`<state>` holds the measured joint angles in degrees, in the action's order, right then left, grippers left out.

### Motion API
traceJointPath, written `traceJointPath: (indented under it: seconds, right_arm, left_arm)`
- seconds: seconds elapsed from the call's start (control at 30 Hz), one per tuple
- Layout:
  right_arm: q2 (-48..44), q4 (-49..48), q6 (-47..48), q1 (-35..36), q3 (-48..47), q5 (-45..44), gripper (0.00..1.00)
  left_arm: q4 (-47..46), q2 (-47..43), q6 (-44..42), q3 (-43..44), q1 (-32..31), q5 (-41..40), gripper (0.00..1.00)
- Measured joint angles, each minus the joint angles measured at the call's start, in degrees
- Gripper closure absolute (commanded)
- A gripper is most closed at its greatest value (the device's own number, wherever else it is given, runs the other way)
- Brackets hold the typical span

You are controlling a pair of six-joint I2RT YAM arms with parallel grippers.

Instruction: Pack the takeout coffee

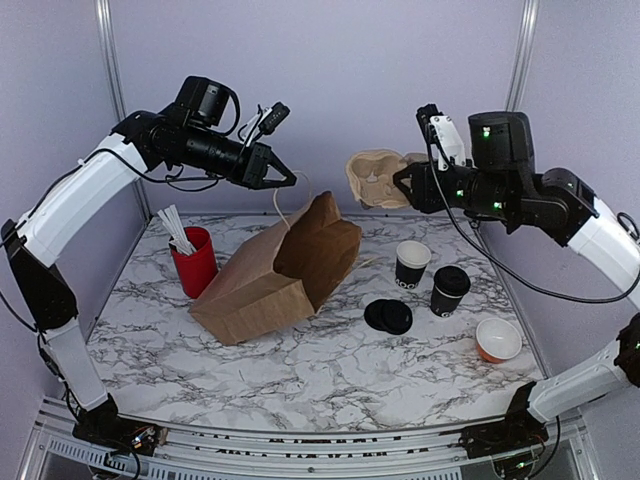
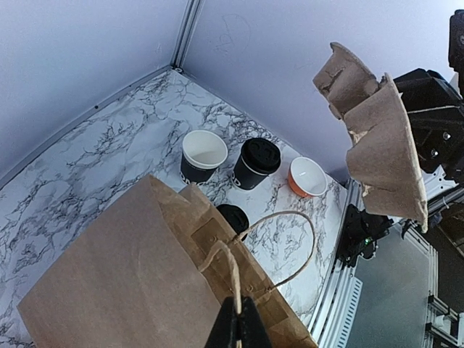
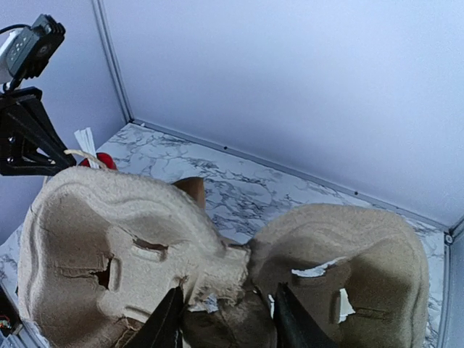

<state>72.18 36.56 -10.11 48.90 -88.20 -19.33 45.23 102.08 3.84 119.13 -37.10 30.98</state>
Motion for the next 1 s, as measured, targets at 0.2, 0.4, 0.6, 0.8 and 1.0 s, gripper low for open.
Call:
traceJointPath:
  seconds: [0.2, 0.4, 0.6, 0.8, 1.0]
  right_arm:
    - [-0.7, -7.2, 2.8, 0.6, 6.2, 10.0, 0.6]
    - [-1.7, -15.2, 7.0, 2.8, 14.9, 16.3, 0.6]
    - [-1.4, -21.2, 10.2, 3.7, 18.0, 21.0, 0.6]
    - [0.6, -24.5, 11.7, 7.1, 18.0, 23.6, 0.6]
    - [1.6, -27.6, 11.7, 7.9, 19.5, 27.0, 0.59]
  left_arm:
    - [0.0, -2.9, 0.0, -2.3, -0.1, 0.1, 1.0]
    - [0.1, -5.7, -0.2, -4.7, -0.5, 1.4, 1.0]
    - [0.1, -7.3, -0.2, -6.3, -0.7, 2.7, 1.0]
    - [0.0, -8.0, -0.2, -6.5, -0.7, 3.3, 1.0]
    - [0.0, -8.0, -0.2, -6.5, -0.7, 3.8, 1.0]
